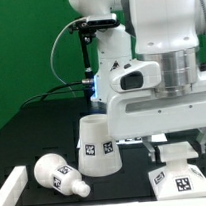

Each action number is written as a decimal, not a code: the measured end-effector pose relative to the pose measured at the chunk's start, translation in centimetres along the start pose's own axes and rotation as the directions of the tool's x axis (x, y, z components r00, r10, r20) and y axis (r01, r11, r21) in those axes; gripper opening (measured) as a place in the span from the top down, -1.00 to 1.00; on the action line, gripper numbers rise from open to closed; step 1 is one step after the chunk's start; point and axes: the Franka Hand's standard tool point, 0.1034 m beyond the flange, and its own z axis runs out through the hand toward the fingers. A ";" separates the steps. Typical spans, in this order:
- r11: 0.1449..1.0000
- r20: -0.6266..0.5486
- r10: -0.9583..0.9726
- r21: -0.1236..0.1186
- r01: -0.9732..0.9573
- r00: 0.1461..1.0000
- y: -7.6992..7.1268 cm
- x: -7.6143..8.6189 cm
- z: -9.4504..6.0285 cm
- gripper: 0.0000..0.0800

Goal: Assemble lamp

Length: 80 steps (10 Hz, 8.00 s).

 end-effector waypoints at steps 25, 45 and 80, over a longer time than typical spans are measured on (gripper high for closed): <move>0.982 -0.067 -0.189 -0.043 0.186 0.980 7.9 -1.0 -8.4 -0.75; 0.997 -0.063 0.071 0.023 -0.070 0.995 12.8 0.2 -8.3 -0.75; -0.762 0.218 0.642 0.075 -0.643 -0.735 20.0 -5.7 -1.8 -0.75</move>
Offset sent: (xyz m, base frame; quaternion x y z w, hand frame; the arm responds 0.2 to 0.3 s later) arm 0.0271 0.0366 -0.0060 -0.0158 -0.0014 0.0305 0.9994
